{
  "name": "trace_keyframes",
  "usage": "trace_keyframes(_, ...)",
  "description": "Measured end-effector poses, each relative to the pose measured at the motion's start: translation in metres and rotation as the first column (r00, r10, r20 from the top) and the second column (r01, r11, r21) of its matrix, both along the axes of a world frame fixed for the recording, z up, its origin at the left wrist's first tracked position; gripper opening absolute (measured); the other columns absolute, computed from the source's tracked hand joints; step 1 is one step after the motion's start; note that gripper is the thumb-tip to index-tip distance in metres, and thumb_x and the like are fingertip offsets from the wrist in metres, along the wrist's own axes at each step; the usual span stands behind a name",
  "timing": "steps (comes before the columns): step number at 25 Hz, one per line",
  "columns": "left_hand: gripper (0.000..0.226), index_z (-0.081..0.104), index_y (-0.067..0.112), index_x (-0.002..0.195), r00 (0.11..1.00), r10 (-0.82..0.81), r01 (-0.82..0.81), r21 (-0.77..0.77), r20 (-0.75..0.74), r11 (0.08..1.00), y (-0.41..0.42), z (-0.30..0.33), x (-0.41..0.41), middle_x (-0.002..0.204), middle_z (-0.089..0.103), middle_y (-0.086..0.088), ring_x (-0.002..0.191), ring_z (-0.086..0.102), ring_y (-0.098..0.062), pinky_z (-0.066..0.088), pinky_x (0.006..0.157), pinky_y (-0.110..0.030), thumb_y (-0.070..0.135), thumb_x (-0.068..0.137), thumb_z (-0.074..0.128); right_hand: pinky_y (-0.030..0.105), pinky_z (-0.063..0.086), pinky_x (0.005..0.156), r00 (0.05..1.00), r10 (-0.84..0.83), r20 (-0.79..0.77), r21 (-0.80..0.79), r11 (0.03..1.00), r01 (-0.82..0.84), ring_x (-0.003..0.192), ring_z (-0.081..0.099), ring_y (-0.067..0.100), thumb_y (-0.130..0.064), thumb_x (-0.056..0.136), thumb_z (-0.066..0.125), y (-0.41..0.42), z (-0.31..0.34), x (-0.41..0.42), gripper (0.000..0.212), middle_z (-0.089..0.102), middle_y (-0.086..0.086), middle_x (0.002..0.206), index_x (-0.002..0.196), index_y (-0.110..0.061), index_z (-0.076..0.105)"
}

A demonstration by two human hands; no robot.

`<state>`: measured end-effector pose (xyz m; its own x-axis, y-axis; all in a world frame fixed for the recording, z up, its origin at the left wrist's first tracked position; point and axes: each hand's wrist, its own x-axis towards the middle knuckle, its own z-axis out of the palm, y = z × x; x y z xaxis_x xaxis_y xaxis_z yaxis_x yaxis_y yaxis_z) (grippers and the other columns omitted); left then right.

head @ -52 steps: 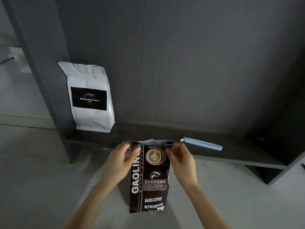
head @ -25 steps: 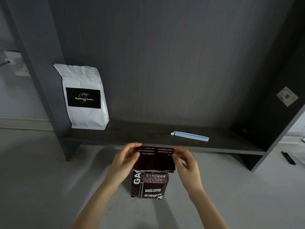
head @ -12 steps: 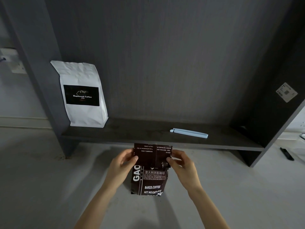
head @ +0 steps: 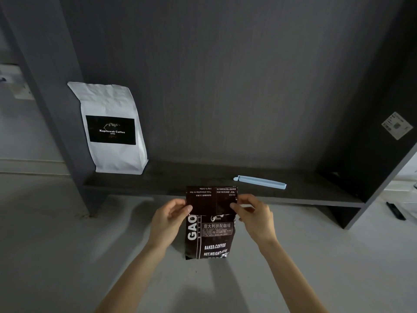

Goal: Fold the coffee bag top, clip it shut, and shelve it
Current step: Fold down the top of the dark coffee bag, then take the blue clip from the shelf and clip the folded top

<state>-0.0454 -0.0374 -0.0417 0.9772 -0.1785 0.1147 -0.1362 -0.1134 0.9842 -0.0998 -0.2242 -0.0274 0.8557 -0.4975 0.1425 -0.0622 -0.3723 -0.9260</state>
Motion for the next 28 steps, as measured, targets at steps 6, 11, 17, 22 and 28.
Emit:
trace_keyframes(6, 0.009, 0.065, 0.025, 0.078, 0.998, 0.033, -0.03, 0.058, -0.052, 0.998, -0.008, -0.002, 0.028, 0.076, 0.066, 0.014, 0.065, 0.058, 0.007, 0.043, 0.06, -0.015, 0.016, 0.076, 0.067, 0.01, 0.042, 0.056, 0.998, -0.032, -0.053, -0.018, 0.999, 0.031, 0.062, 0.055, 0.001, -0.017, 0.077, 0.067, -0.004, -0.006, 0.024, 0.009, 0.064, -0.009, 0.074, 0.074, -0.023, 0.061)
trace_keyframes(11, 0.017, 0.065, 0.015, 0.096, 0.994, 0.107, -0.105, 0.096, -0.022, 0.99, -0.016, -0.012, 0.04, 0.085, 0.066, 0.002, 0.076, 0.06, -0.009, 0.046, 0.072, -0.026, 0.015, 0.079, 0.064, -0.005, 0.036, 0.054, 0.999, -0.031, -0.023, -0.052, 0.998, 0.03, 0.064, 0.053, -0.005, -0.018, 0.078, 0.066, -0.006, -0.017, 0.04, 0.009, 0.059, -0.014, 0.071, 0.085, -0.016, 0.064)
trace_keyframes(17, 0.025, 0.061, 0.013, 0.104, 0.983, 0.141, -0.157, 0.139, 0.118, 0.978, -0.023, -0.014, 0.045, 0.089, 0.065, 0.005, 0.077, 0.06, -0.005, 0.043, 0.07, -0.015, 0.01, 0.08, 0.061, -0.003, 0.037, 0.055, 1.0, -0.001, -0.015, -0.116, 0.993, 0.0, 0.063, 0.053, -0.002, -0.02, 0.079, 0.065, -0.01, -0.023, 0.052, 0.01, 0.057, -0.015, 0.067, 0.083, -0.012, 0.064)
trace_keyframes(22, 0.033, 0.054, 0.016, 0.111, 0.988, 0.105, -0.124, 0.18, 0.113, 0.976, -0.027, -0.011, 0.053, 0.091, 0.057, 0.016, 0.079, 0.054, 0.003, 0.038, 0.066, -0.011, 0.011, 0.079, 0.061, 0.002, 0.04, 0.058, 0.999, 0.039, -0.029, -0.119, 0.992, -0.042, 0.072, 0.056, 0.006, -0.022, 0.079, 0.064, -0.014, -0.022, 0.059, 0.009, 0.062, -0.005, 0.077, 0.082, -0.014, 0.063)
trace_keyframes(28, 0.031, 0.054, 0.015, 0.11, 0.992, 0.079, -0.096, 0.19, 0.098, 0.977, -0.026, -0.012, 0.057, 0.09, 0.058, 0.017, 0.082, 0.056, 0.001, 0.037, 0.068, -0.011, 0.011, 0.08, 0.062, 0.017, 0.04, 0.065, 0.998, 0.051, 0.028, -0.233, 0.971, -0.043, 0.077, 0.059, 0.017, -0.026, 0.086, 0.054, -0.026, -0.009, 0.06, 0.013, 0.061, -0.008, 0.071, 0.087, -0.017, 0.063)
